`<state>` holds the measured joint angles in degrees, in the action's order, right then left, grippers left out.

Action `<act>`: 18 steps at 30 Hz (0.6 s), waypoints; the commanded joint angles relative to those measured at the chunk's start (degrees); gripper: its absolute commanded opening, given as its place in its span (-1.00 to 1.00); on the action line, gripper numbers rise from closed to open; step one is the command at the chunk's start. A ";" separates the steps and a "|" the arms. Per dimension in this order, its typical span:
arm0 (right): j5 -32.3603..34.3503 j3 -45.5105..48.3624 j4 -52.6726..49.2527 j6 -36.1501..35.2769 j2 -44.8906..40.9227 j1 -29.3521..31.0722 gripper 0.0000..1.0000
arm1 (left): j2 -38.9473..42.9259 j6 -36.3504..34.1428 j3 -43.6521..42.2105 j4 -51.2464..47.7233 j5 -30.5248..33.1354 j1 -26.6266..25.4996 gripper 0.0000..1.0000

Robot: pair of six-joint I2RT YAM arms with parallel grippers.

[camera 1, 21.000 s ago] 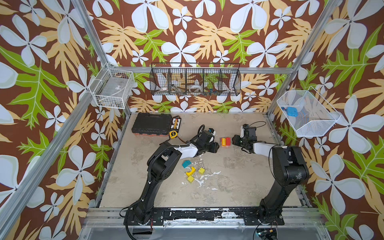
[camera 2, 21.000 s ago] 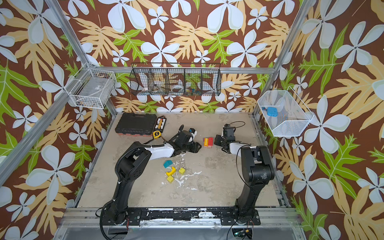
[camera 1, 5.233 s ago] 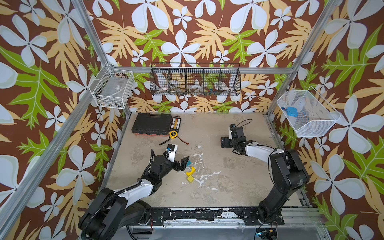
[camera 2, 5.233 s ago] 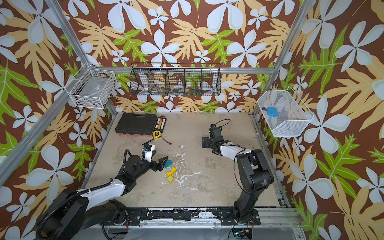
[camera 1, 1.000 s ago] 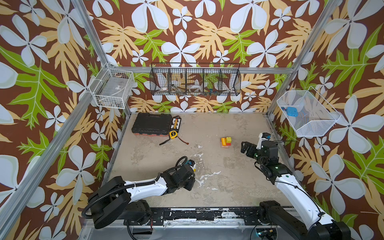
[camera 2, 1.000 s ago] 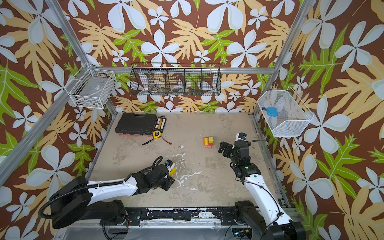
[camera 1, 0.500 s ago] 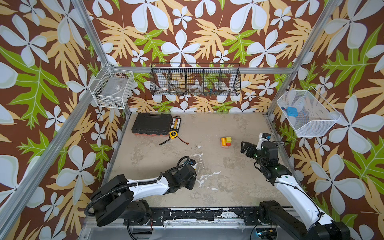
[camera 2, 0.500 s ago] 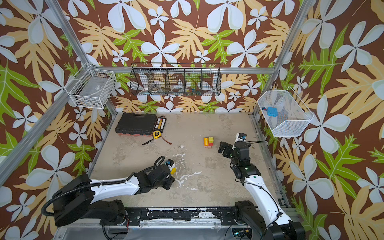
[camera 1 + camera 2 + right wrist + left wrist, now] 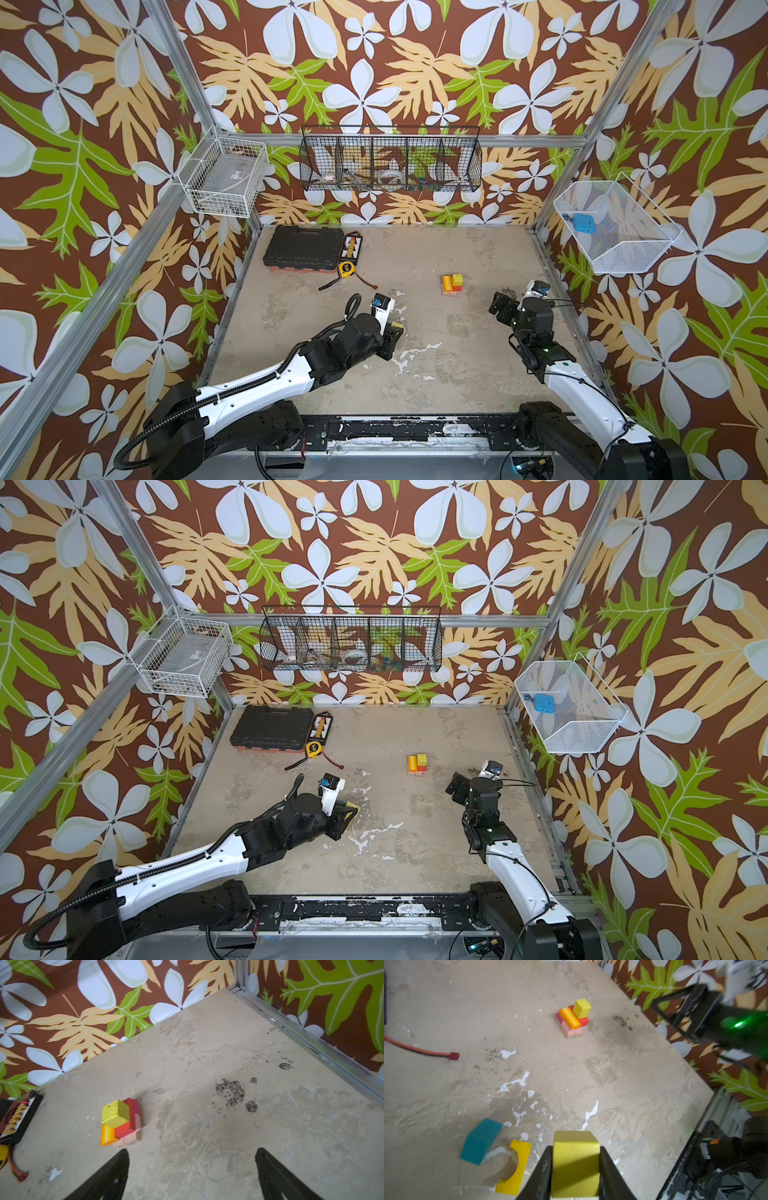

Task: Build the wood block tower
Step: 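Lift the yellow cube with the left gripper and carry it toward the tower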

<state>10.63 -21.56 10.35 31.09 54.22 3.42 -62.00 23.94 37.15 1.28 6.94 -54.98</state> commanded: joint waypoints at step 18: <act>-0.05 6.71 14.08 3.86 2.53 -2.40 0.77 | -26.99 -39.19 23.05 8.52 0.26 4.03 -1.00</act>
<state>10.48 -14.92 21.32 34.33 56.58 1.02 -86.89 -7.20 57.36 13.26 9.72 -52.49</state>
